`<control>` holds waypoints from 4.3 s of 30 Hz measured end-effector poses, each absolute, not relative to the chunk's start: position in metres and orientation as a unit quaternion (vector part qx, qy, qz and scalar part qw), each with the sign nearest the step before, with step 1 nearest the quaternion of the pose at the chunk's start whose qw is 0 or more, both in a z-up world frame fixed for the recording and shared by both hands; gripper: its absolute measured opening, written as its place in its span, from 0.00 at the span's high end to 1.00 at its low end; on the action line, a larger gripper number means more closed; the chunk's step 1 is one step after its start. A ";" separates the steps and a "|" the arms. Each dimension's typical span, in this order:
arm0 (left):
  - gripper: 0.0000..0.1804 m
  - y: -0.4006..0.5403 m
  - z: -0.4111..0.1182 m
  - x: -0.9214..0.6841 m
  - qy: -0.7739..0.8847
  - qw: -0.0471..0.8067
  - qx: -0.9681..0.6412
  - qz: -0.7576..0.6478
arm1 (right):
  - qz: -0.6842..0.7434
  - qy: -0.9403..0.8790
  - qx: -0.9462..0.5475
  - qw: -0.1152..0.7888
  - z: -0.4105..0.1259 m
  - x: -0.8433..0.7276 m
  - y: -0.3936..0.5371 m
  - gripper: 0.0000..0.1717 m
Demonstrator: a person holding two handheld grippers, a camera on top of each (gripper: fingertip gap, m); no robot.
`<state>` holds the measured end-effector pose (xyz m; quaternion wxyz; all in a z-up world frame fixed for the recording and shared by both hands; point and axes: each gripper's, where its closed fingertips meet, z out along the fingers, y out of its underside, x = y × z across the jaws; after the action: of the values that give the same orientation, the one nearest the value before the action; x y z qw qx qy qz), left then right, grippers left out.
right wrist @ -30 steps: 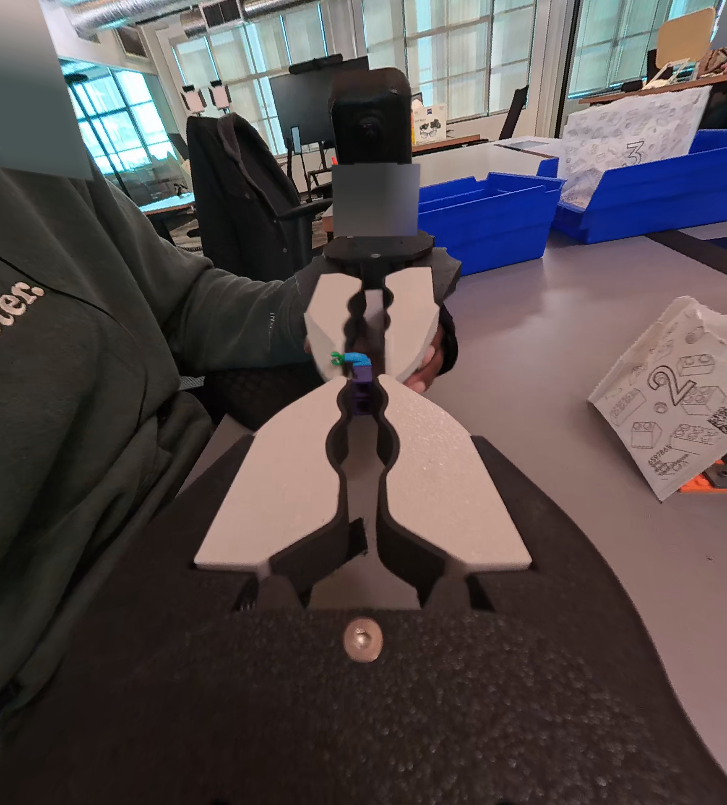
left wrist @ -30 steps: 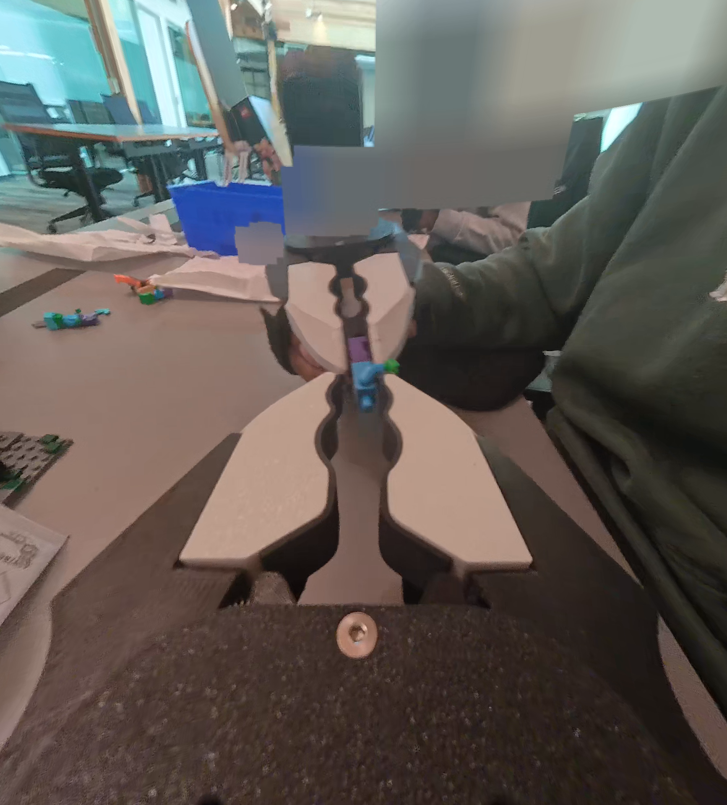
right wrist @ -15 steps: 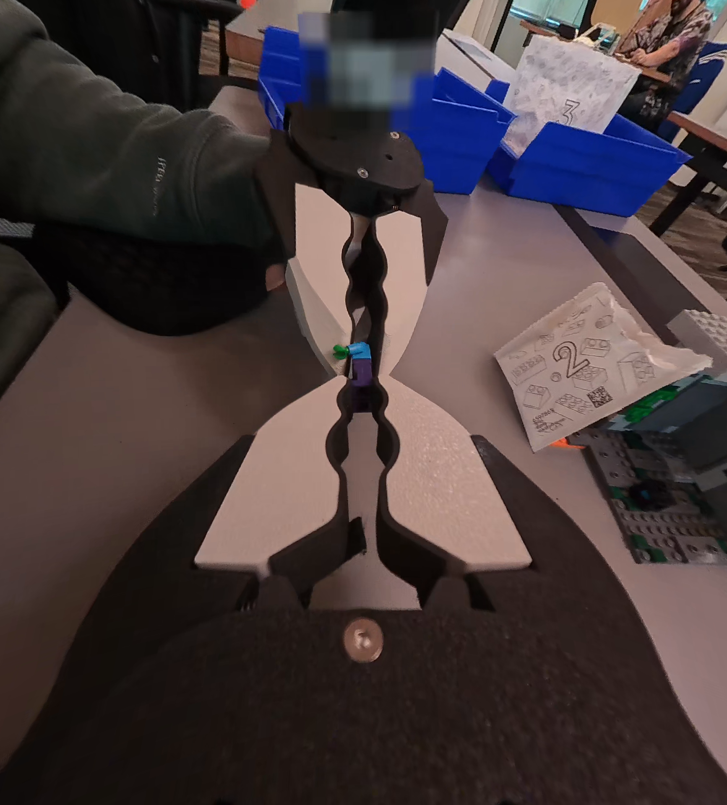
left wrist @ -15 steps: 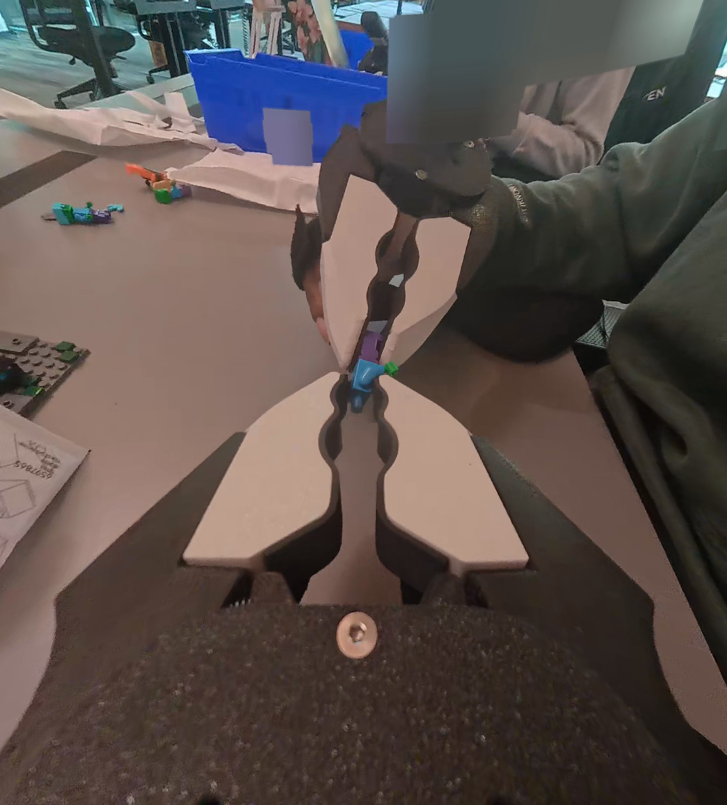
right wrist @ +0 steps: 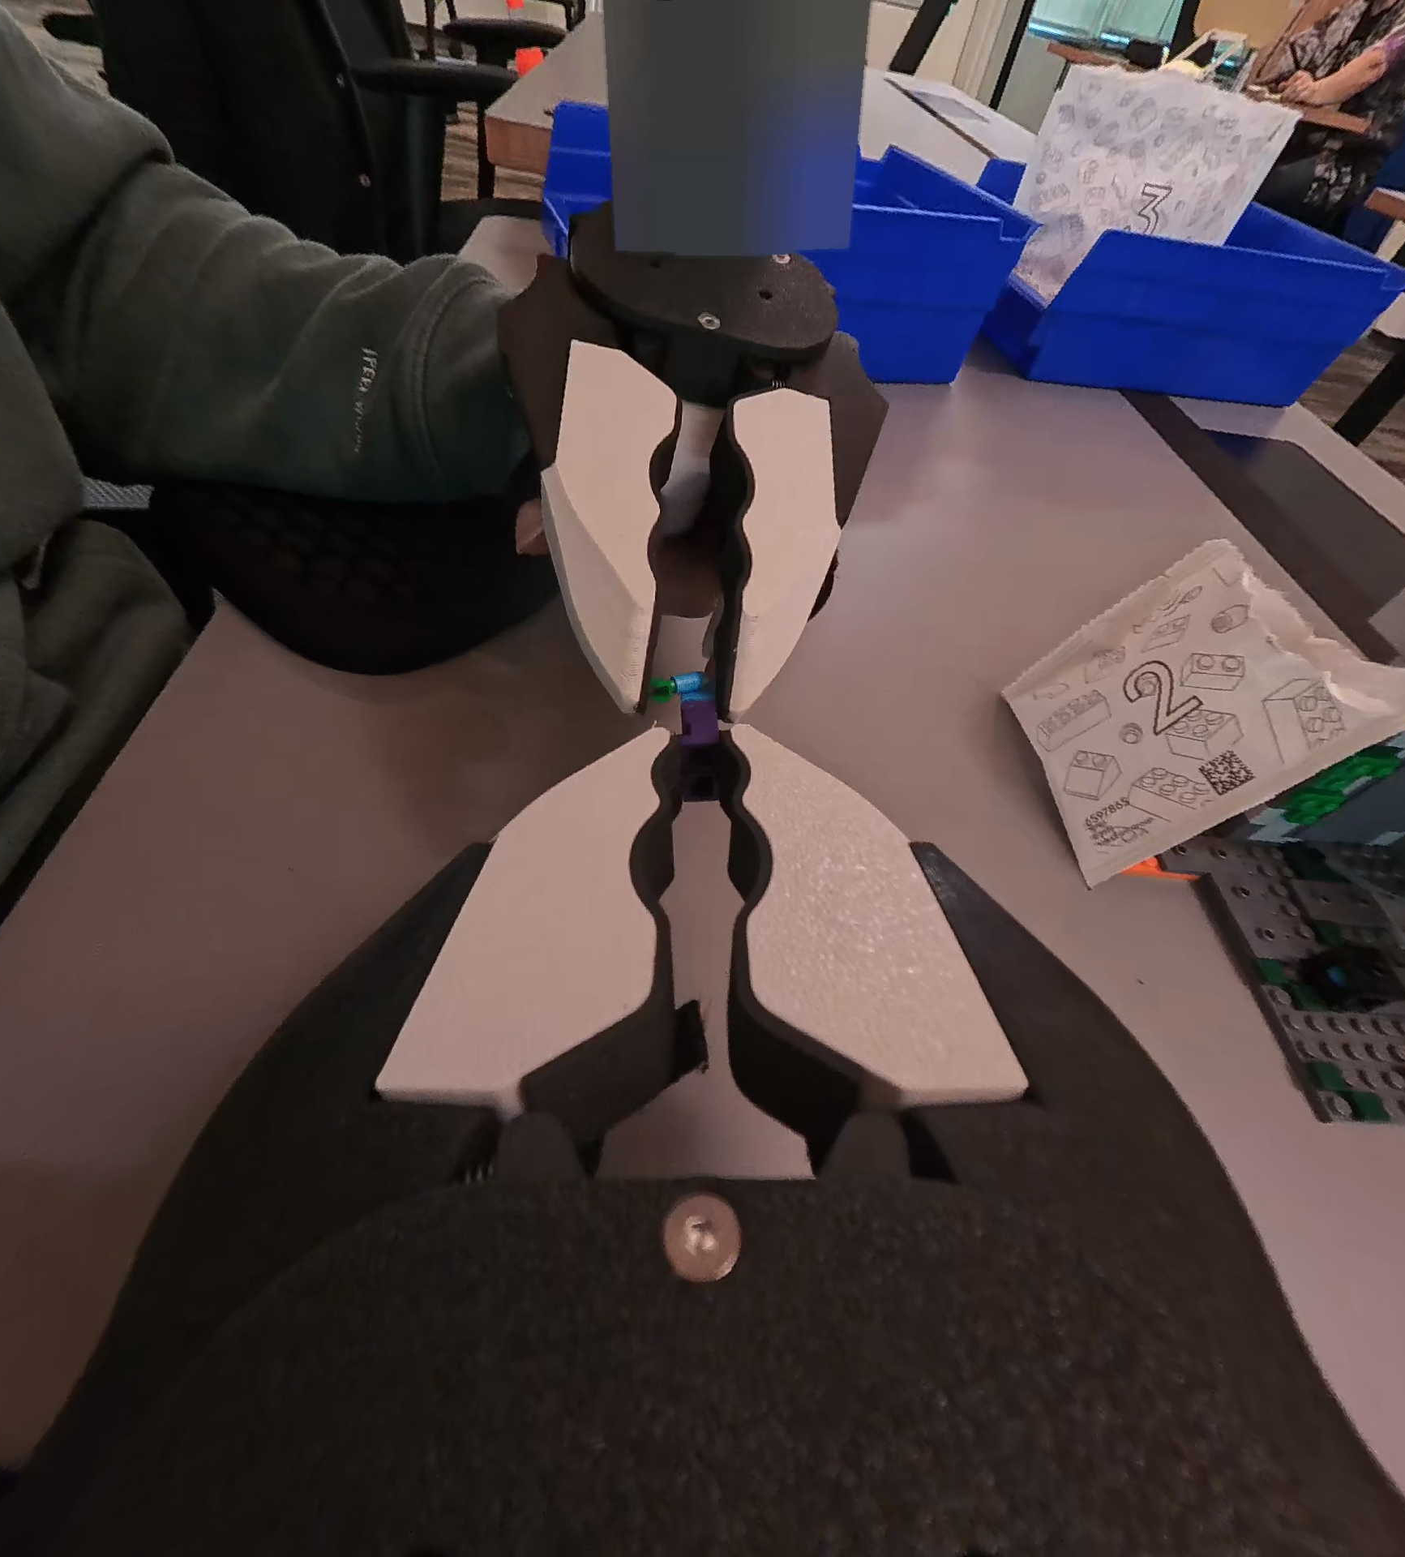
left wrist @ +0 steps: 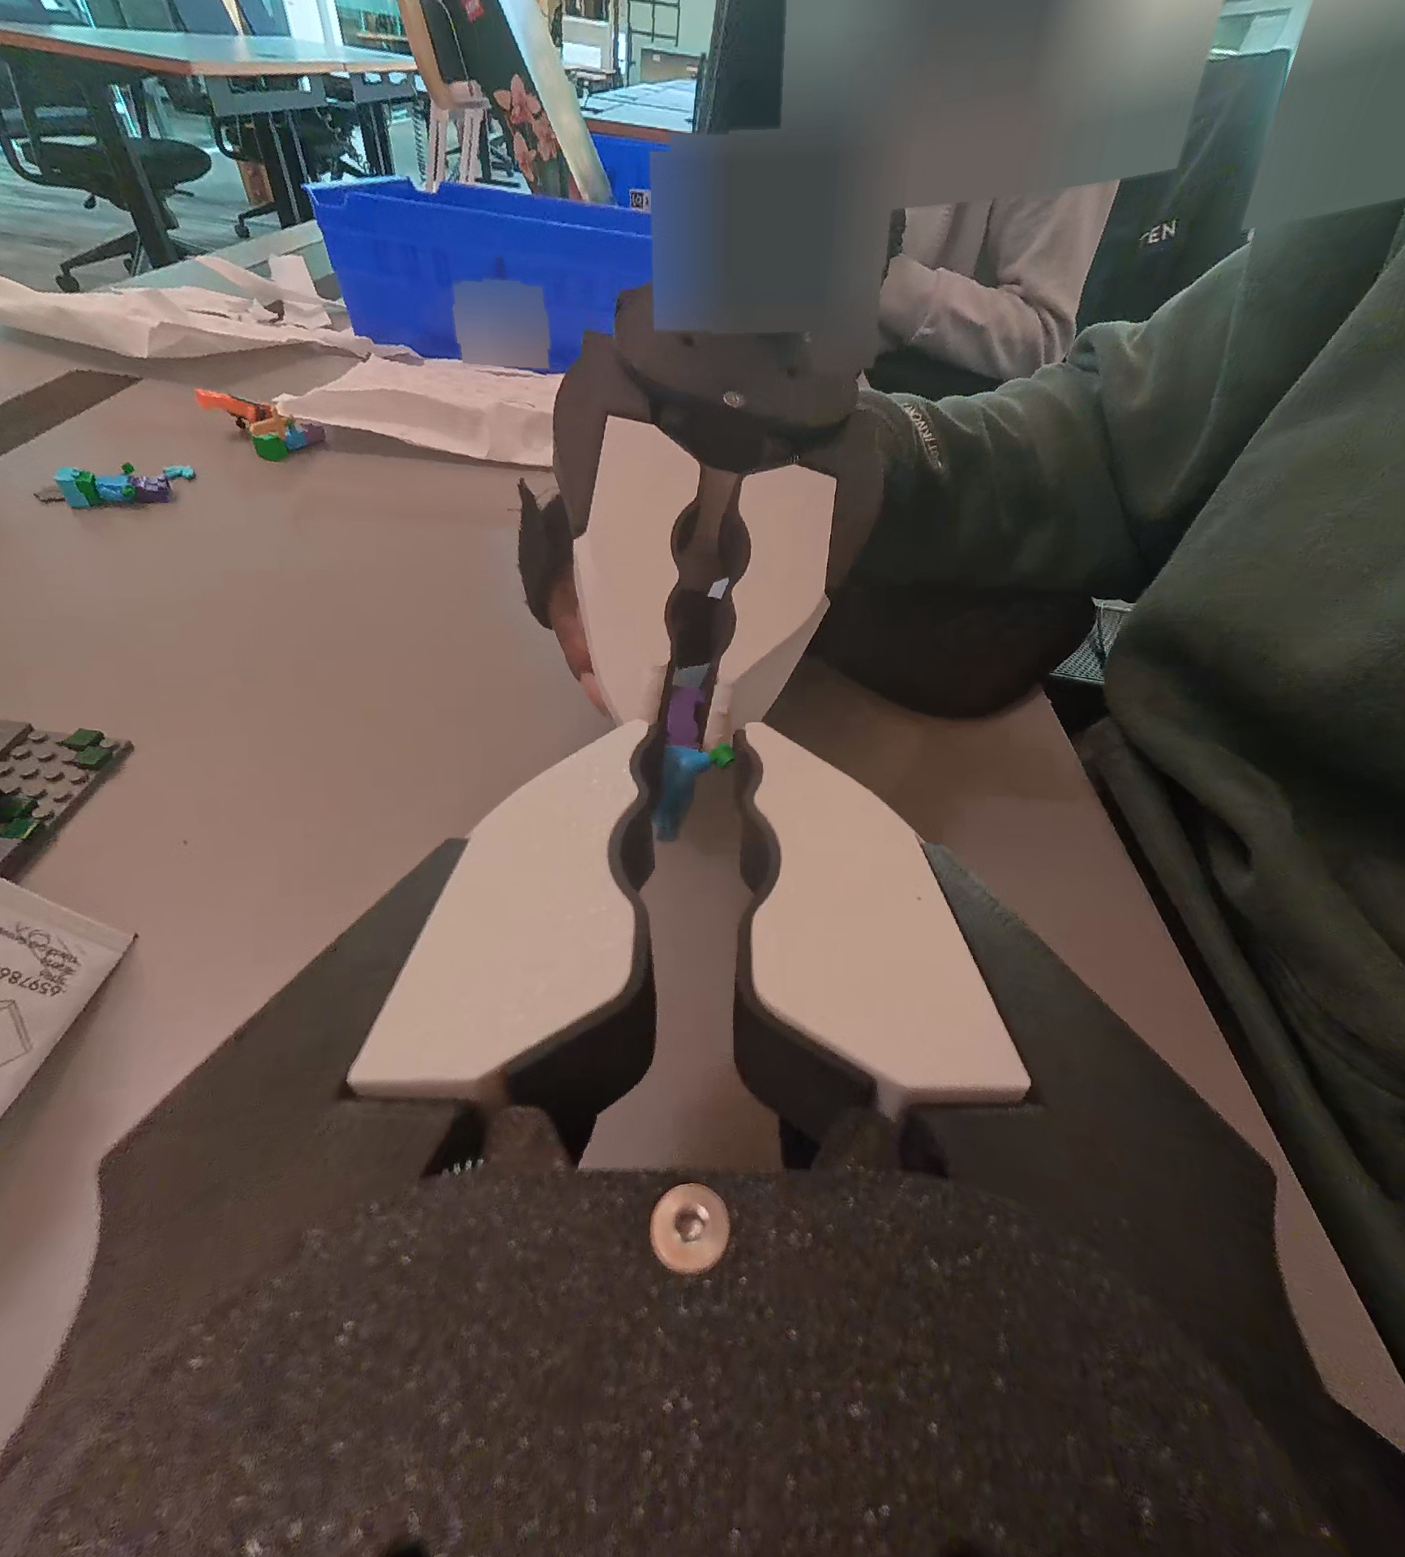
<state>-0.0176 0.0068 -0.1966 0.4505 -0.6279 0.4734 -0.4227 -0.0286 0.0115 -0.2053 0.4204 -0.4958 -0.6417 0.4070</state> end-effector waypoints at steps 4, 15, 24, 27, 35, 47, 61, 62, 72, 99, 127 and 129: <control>0.95 0.005 -0.187 -0.017 0.466 0.467 -0.612 -0.436 | 0.431 -0.631 -0.489 0.421 -0.198 -0.031 0.006 0.96; 0.86 0.007 -0.172 -0.023 0.455 0.505 -0.589 -0.437 | 0.446 -0.615 -0.485 0.433 -0.189 -0.029 0.009 0.96; 0.96 0.008 -0.188 -0.019 0.490 0.494 -0.606 -0.386 | 0.468 -0.605 -0.488 0.421 -0.184 -0.028 0.007 0.96; 0.95 0.007 -0.187 -0.020 0.501 0.492 -0.605 -0.375 | 0.468 -0.609 -0.488 0.415 -0.183 -0.028 0.006 0.96; 0.95 0.007 -0.183 -0.019 0.504 0.494 -0.598 -0.381 | 0.482 -0.611 -0.487 0.397 -0.179 -0.026 0.006 0.96; 0.95 0.028 -0.158 -0.047 0.453 0.539 -0.596 -0.386 | 0.468 -0.558 -0.525 0.441 -0.161 0.009 0.052 0.96; 0.96 0.042 -0.213 -0.043 0.464 0.481 -0.671 -0.321 | 0.362 -0.636 -0.578 0.361 -0.239 -0.012 0.047 0.96; 0.96 0.042 -0.214 -0.043 0.465 0.480 -0.672 -0.319 | 0.364 -0.637 -0.578 0.358 -0.241 -0.013 0.045 0.96; 0.96 0.044 -0.227 -0.043 0.470 0.466 -0.687 -0.300 | 0.380 -0.638 -0.570 0.353 -0.239 -0.020 0.035 0.90; 0.92 0.035 -0.246 -0.036 0.505 0.436 -0.695 -0.269 | 0.346 -0.596 -0.604 0.399 -0.225 0.000 0.068 0.82; 0.86 0.021 -0.269 -0.032 0.552 0.383 -0.701 -0.239 | 0.266 -0.724 -0.589 0.243 -0.279 0.009 0.020 0.91; 0.86 0.021 -0.269 -0.032 0.553 0.381 -0.701 -0.240 | 0.283 -0.712 -0.584 0.269 -0.274 -0.006 0.022 0.91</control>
<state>-0.0324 0.0208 -0.2694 0.3812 -0.7007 0.5534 -0.2396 -0.0056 0.0217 -0.2736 0.2691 -0.5840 -0.7117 0.2829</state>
